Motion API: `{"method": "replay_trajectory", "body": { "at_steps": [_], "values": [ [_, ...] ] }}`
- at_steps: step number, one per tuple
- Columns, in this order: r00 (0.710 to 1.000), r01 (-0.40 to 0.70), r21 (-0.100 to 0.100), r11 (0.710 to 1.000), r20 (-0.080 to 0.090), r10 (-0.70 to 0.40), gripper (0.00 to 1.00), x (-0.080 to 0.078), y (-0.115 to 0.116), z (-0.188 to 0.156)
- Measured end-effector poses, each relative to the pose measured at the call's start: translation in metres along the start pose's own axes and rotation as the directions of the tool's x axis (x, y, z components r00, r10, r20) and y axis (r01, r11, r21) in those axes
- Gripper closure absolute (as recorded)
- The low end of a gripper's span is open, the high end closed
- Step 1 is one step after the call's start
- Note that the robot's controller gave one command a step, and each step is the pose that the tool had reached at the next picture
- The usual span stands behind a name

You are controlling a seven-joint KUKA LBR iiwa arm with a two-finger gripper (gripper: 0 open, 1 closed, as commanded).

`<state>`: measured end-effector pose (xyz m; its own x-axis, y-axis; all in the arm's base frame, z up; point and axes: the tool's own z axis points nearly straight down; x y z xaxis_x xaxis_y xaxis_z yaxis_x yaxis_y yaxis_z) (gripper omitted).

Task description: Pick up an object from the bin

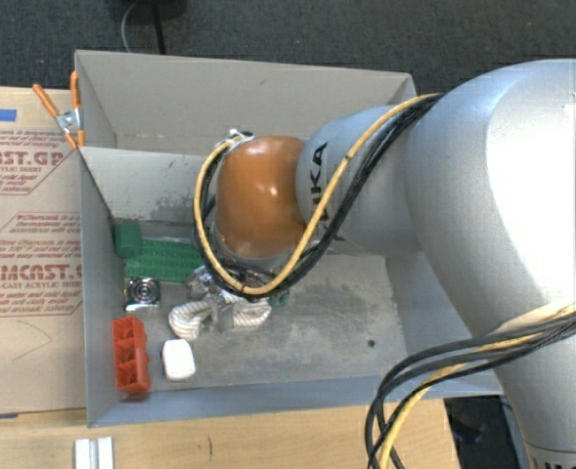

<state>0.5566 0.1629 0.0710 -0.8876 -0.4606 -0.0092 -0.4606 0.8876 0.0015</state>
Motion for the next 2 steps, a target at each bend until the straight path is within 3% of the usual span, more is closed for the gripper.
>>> {"method": "replay_trajectory", "body": {
  "at_steps": [2],
  "values": [
    [1.000,0.021,-0.001,1.000,0.003,-0.021,1.00,-0.002,-0.011,0.000]
  ]
}}
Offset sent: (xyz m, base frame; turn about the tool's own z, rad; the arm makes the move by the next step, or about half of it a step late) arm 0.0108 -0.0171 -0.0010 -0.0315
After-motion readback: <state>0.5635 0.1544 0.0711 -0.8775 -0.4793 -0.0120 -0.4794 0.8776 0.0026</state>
